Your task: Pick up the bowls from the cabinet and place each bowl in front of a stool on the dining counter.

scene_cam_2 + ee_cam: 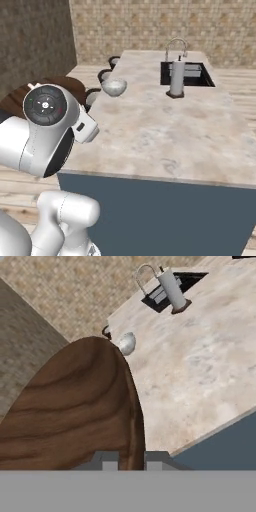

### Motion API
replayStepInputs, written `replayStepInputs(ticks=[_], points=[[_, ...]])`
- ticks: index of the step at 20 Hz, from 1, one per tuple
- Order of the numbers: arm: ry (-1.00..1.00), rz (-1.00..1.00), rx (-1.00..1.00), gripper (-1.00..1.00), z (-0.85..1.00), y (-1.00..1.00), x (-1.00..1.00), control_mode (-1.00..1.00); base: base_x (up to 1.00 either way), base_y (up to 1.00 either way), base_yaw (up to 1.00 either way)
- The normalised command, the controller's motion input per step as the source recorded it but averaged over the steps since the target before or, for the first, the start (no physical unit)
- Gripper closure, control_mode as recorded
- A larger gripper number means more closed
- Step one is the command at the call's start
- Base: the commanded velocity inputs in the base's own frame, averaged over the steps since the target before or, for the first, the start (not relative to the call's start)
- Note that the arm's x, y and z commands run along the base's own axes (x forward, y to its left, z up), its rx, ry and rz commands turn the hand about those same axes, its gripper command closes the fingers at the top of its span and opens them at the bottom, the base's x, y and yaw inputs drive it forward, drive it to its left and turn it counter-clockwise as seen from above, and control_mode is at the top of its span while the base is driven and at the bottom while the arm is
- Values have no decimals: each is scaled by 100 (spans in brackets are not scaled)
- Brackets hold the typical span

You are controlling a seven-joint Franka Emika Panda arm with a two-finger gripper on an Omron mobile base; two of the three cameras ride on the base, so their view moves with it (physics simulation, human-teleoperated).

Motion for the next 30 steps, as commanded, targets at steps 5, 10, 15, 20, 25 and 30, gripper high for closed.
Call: replayStepInputs(ticks=[5, 10, 15, 20, 25, 30], points=[[0, 0, 0, 100, 0, 0, 0, 100, 44, 100, -11], [0, 0, 0, 100, 0, 0, 0, 100, 28, 100, -13], [0, 0, 0, 100, 0, 0, 0, 100, 15, 100, -16], [0, 0, 0, 100, 0, 0, 0, 100, 1, 68, -39], [0, 0, 0, 100, 0, 0, 0, 100, 0, 18, -53], [0, 0, 0, 100, 0, 0, 0, 100, 18, 30, -56]])
